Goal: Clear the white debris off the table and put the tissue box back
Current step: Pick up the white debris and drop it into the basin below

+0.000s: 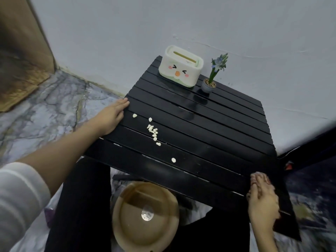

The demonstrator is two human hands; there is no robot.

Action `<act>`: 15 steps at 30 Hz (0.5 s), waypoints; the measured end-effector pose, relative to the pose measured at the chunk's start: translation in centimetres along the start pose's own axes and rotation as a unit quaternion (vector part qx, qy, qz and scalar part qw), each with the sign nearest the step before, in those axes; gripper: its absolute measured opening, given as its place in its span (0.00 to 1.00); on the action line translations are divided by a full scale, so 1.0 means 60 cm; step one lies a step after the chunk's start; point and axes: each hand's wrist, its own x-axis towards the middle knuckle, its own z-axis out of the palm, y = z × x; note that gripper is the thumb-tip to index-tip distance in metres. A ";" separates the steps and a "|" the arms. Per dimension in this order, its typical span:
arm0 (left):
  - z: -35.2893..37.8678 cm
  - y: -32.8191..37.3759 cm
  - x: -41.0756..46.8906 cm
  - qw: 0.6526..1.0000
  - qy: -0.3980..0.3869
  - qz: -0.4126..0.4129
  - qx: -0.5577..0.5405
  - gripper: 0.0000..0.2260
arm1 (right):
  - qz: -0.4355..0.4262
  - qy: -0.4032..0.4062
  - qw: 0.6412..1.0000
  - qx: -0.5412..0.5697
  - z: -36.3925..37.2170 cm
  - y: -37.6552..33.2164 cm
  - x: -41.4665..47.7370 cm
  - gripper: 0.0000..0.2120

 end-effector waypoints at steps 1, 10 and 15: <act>0.000 -0.001 -0.001 1.000 0.001 0.002 -0.001 0.20 | -0.007 0.000 1.000 0.000 0.023 -0.031 -0.013 0.17; 0.000 0.003 -0.012 1.000 -0.010 0.022 0.007 0.20 | -0.128 -0.169 0.973 0.086 0.151 -0.290 -0.099 0.18; -0.004 0.011 -0.014 0.999 -0.013 0.019 0.027 0.20 | -0.190 -0.291 0.922 0.172 0.156 -0.357 -0.103 0.16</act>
